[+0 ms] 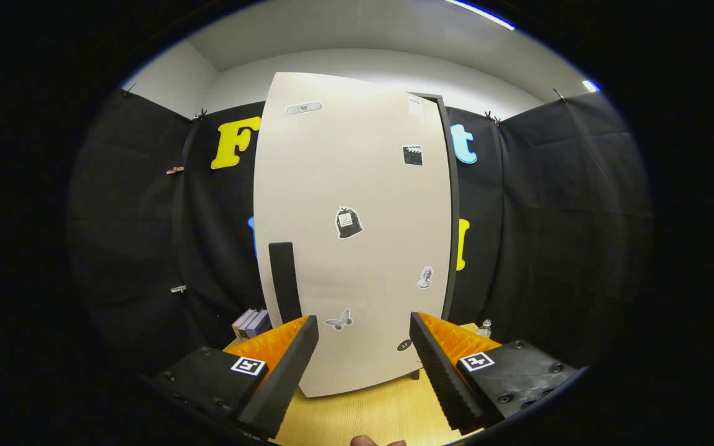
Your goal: Open the shoe cabinet door, grab the shoes and put them into the shoe cabinet, then close the shoe cabinet door.
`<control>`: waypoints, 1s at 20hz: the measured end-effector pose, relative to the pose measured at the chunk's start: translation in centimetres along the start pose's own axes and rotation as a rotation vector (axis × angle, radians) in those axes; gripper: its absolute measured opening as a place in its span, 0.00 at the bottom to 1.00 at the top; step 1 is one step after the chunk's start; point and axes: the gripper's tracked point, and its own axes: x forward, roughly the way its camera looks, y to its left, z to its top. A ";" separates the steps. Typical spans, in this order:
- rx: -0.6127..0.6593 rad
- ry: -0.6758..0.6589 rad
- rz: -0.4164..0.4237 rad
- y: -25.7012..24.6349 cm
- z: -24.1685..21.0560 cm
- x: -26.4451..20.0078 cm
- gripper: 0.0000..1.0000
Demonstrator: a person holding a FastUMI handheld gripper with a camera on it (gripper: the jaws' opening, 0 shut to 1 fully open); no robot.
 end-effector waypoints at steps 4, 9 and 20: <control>0.006 0.008 -0.008 -0.5 -0.3 -0.1 0.97; 0.024 0.024 -0.003 -0.6 -0.7 -0.2 0.98; 0.056 0.002 -0.014 -3.6 0.2 -0.7 0.98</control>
